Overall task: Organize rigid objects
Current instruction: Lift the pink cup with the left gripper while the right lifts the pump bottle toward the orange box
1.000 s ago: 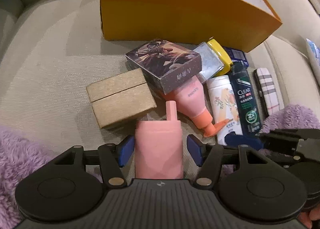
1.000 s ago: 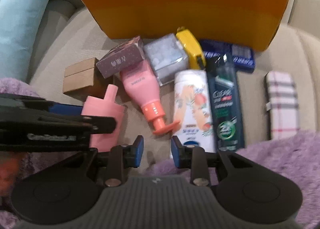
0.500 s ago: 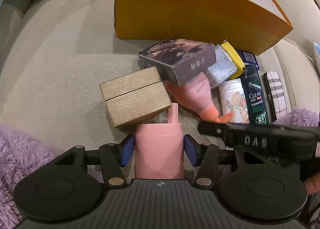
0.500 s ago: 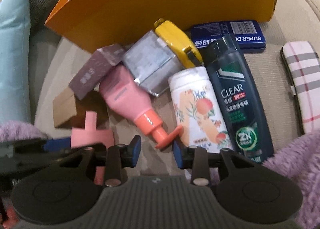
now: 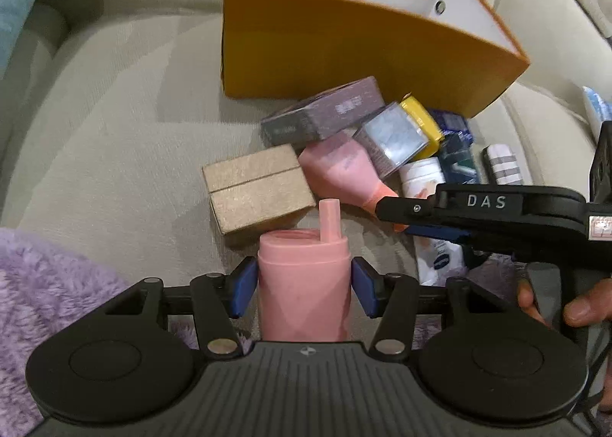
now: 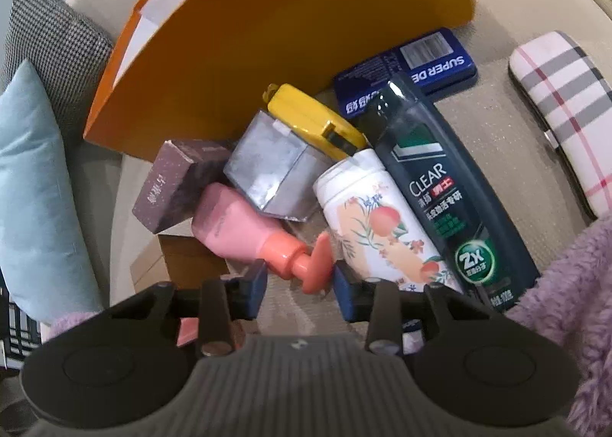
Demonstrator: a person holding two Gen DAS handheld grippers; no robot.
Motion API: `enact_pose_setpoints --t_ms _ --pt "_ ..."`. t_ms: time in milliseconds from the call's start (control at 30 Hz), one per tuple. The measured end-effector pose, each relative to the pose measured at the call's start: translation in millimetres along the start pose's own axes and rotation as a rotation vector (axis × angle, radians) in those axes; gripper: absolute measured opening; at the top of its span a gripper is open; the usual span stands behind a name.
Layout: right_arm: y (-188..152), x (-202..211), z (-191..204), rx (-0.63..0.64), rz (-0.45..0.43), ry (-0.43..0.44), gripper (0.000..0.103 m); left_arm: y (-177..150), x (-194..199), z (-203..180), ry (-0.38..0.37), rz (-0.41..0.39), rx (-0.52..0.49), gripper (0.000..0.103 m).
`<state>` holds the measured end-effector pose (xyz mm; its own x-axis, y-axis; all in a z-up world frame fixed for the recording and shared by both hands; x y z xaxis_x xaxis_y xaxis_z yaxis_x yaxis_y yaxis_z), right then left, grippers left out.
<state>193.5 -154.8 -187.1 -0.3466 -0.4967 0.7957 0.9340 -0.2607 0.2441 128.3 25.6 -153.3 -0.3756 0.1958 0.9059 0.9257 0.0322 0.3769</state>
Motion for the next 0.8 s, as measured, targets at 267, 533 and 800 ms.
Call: enact_pose_setpoints --t_ms 267,533,800 --pt "-3 41 27 0.29 -0.177 -0.093 0.021 -6 22 -4 -0.009 -0.072 0.004 0.061" --pt "-32 66 65 0.715 -0.246 -0.346 0.02 -1 47 -13 -0.047 -0.189 -0.043 0.061" --pt "-36 66 71 0.728 -0.261 -0.257 0.039 -7 43 -4 -0.064 -0.188 -0.006 0.061"
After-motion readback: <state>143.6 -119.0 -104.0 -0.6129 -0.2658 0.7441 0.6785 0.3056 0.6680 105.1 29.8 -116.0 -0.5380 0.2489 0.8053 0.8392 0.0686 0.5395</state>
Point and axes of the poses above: each gripper's, at about its wrist camera, not at the fingertips, and x roughly against the way its jaws point, z to its left, y to its top, the point moved 8 cm from there along -x, roughly the way its jaws point, and after that the axes turned 1 degree about y, right-handed, at the moved point
